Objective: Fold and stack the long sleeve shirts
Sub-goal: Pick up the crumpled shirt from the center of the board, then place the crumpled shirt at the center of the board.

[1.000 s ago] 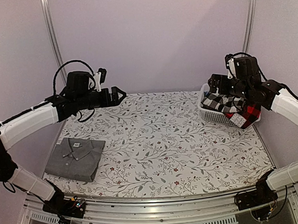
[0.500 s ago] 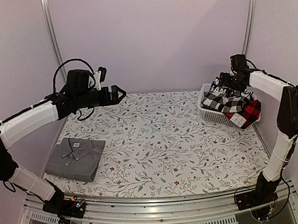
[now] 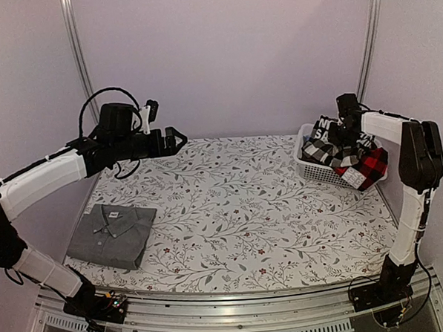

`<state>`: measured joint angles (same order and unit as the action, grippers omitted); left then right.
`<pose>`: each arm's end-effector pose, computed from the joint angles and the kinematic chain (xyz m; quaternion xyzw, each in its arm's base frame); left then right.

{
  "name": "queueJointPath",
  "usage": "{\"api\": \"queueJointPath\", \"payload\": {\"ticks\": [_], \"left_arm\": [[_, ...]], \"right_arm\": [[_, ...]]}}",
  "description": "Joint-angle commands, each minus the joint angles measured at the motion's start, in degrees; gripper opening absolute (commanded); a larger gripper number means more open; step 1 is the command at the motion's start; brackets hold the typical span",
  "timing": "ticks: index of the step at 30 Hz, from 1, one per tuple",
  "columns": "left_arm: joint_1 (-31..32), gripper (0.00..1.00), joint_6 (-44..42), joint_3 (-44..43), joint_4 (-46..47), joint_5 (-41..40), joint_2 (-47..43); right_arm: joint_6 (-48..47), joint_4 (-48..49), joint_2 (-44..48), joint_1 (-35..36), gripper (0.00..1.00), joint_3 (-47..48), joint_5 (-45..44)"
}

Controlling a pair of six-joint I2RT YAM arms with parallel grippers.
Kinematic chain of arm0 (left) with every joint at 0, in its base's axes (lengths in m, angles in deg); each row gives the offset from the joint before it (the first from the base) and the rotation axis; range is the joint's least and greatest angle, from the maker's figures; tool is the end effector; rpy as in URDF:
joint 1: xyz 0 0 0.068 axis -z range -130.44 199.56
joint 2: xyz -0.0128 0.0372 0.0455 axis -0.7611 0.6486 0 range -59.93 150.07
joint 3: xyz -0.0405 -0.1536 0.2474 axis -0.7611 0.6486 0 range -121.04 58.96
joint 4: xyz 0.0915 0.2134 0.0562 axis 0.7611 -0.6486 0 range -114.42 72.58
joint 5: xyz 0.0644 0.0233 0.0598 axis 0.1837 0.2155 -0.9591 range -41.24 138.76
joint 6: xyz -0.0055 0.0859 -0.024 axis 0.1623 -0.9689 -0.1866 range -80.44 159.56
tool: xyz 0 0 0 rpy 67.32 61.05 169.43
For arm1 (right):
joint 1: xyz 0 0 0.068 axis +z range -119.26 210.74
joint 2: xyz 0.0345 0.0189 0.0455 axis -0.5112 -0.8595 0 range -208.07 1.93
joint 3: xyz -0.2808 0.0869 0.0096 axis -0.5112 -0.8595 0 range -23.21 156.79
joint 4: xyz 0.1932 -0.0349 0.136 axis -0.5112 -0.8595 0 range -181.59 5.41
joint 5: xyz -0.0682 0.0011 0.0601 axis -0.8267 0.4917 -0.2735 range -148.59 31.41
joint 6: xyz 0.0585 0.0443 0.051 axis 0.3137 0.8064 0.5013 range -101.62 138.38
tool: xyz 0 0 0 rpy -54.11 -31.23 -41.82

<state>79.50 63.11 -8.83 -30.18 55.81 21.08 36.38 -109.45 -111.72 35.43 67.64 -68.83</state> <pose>0.2911 -0.1790 0.3366 0.0796 0.8433 -0.2846 0.4490 0.4636 0.0237 0.2325 0.1396 0.9188 -0.0109 0.3691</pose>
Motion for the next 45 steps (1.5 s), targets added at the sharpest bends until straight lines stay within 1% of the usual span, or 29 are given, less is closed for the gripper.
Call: {"api": "queueJointPath", "payload": {"ticks": [1, 5, 11, 14, 19, 23, 25, 31, 33, 36, 39, 40, 42, 45], "left_arm": [[-0.6, 1.00, -0.6, -0.5, 0.0, -0.1, -0.7], [-0.6, 1.00, -0.4, -0.5, 0.6, -0.2, -0.8], [-0.6, 1.00, -0.1, -0.9, 1.0, -0.2, -0.9], [-0.6, 1.00, -0.1, -1.2, 1.1, -0.2, -0.9], [-0.7, 1.00, -0.2, -1.8, 1.2, -0.7, -1.2], [-0.6, 1.00, -0.6, -2.4, 1.3, -0.7, -1.4], [-0.7, 1.00, -0.8, -2.6, 1.4, -0.7, -1.5], [-0.7, 1.00, -0.6, -2.4, 1.2, -1.4, -2.4], [-0.8, 1.00, -0.5, -2.1, 1.0, -1.8, -2.6], [-0.9, 1.00, -0.6, -1.7, 0.8, -1.9, -2.7], [-1.0, 1.00, -0.2, -1.1, 0.9, -2.3, -3.1], [-1.1, 1.00, 0.0, -0.8, 0.9, -2.7, -3.3], [-1.2, 1.00, 0.4, -0.3, 0.9, -3.8, -3.9], [-1.9, 1.00, 1.2, 0.8, 0.7, -5.7, -5.3]], "right_arm": [[0.1, -0.7, 5.0, 0.2, 0.01, 1.7, -0.4], [-1.5, -1.3, 9.1, 1.6, 0.00, 3.5, -1.4], [-5.0, -1.4, 15.6, 7.5, 0.00, 7.8, -3.5], [-7.2, -1.3, 18.6, 11.0, 0.00, 11.3, -3.0], [-12.1, -0.6, 21.5, 19.3, 0.00, 16.6, -1.3], [-16.7, 1.0, 23.4, 27.2, 0.00, 18.1, -3.2], [-17.4, 1.1, 24.1, 29.0, 0.00, 18.1, 0.1], [-12.6, -1.5, 22.8, 31.0, 0.00, 17.0, 14.8], [-12.3, -0.7, 22.5, 32.2, 0.00, 15.3, 19.0], [-11.2, 1.9, 22.5, 33.0, 0.00, 13.7, 28.1], [-7.5, 4.2, 20.5, 34.3, 0.00, 16.1, 34.3], [-6.7, 4.6, 19.2, 35.7, 0.00, 17.4, 35.4], [-6.2, 4.5, 16.2, 39.7, 0.00, 20.3, 33.7], [-5.4, 6.8, 13.0, 43.4, 0.00, 21.6, 33.9]]}}
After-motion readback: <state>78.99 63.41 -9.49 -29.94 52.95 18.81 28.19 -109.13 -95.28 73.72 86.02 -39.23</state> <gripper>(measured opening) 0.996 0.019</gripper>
